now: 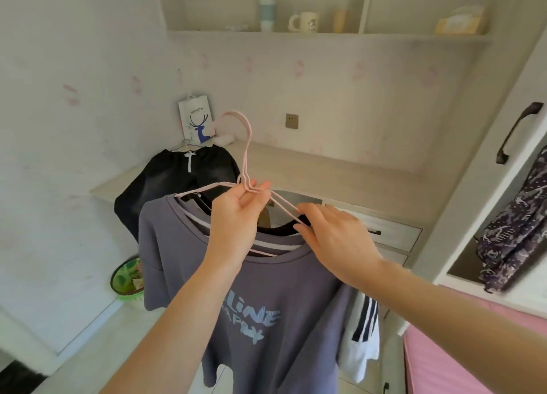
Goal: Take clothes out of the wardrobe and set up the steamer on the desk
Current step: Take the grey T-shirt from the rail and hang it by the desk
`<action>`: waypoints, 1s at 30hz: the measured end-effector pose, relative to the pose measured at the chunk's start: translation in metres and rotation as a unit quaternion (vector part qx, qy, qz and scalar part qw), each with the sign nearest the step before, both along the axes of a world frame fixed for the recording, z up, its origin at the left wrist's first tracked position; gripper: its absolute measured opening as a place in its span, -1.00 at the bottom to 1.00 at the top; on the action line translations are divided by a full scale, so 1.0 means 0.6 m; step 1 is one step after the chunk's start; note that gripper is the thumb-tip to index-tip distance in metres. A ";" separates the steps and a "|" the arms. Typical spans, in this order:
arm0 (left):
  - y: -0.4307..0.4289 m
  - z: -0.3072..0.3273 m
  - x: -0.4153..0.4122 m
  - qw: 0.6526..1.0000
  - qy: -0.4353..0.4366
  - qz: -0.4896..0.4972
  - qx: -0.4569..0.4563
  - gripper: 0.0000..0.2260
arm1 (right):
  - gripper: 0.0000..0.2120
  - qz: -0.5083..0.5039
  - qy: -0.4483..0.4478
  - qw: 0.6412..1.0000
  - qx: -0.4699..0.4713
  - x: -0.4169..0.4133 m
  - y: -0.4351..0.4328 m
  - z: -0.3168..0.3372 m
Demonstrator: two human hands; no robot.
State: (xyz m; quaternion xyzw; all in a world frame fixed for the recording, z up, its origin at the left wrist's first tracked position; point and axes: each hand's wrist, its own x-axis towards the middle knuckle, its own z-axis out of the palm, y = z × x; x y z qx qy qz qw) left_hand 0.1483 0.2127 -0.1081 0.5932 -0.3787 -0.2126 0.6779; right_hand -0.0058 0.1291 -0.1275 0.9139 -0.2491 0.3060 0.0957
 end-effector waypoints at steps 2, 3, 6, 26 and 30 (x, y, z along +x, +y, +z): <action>0.003 -0.007 0.037 1.000 -0.027 0.016 0.001 -0.84 | -0.72 -0.014 -0.007 1.000 -0.013 0.040 -0.008 -0.016; 0.004 -0.010 0.053 0.999 -0.039 0.025 0.000 -0.83 | -0.73 -0.022 -0.012 1.000 -0.016 0.058 -0.008 -0.021; 0.005 -0.014 0.095 0.997 -0.067 0.049 -0.001 -0.84 | -0.75 -0.044 -0.043 0.998 -0.008 0.111 -0.008 -0.035; -0.123 -0.074 0.418 0.959 -0.175 0.188 0.121 -0.80 | -0.82 0.032 -0.049 0.990 0.125 0.373 -0.277 -0.086; -0.179 -0.085 0.513 0.922 -0.244 0.255 0.159 -0.74 | -0.71 0.054 -0.031 0.988 0.143 0.419 -0.363 -0.079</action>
